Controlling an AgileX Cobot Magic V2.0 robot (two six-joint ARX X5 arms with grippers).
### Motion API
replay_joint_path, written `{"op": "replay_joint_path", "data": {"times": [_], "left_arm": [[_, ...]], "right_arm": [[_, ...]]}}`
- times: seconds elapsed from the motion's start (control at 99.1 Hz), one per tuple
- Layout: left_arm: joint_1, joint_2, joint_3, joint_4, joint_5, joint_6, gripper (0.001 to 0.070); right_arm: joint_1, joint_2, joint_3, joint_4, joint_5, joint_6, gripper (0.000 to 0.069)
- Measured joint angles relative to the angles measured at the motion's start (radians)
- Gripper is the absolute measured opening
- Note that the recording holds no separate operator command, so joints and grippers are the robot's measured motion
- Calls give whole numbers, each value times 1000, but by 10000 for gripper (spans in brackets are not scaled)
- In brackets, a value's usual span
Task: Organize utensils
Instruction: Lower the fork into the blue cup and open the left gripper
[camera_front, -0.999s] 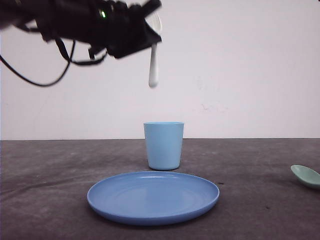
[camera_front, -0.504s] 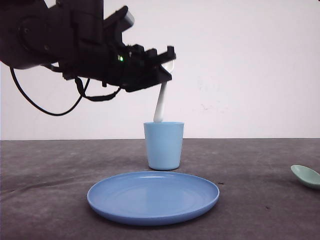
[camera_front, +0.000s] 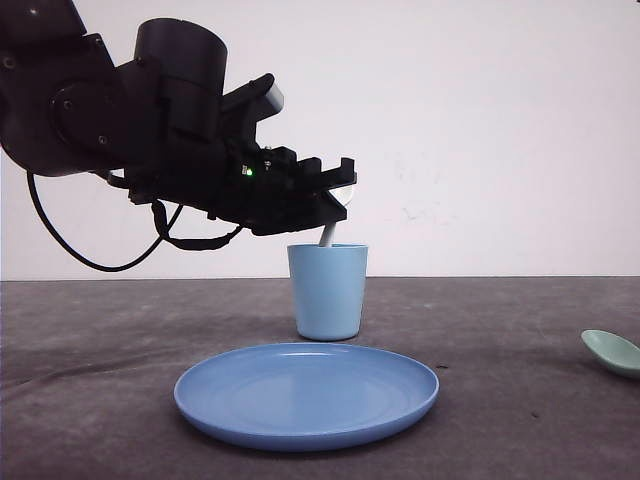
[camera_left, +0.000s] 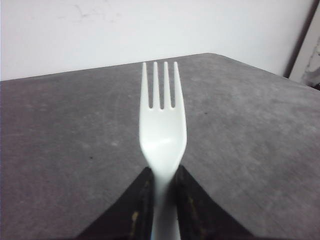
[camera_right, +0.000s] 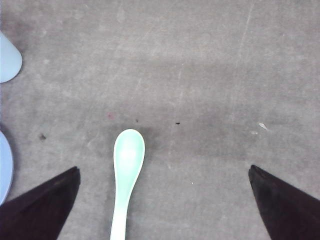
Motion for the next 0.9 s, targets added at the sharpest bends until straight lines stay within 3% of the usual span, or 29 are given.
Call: {"op": "replay_joint_path", "data": {"times": [0.636, 0.898], "left_arm": [[-4, 0, 0, -51, 3, 19, 50], [-4, 0, 0, -49, 4, 21, 253]], "right_arm": [[0, 0, 0, 0, 0, 0, 680], [0, 0, 0, 1, 0, -2, 680]]}}
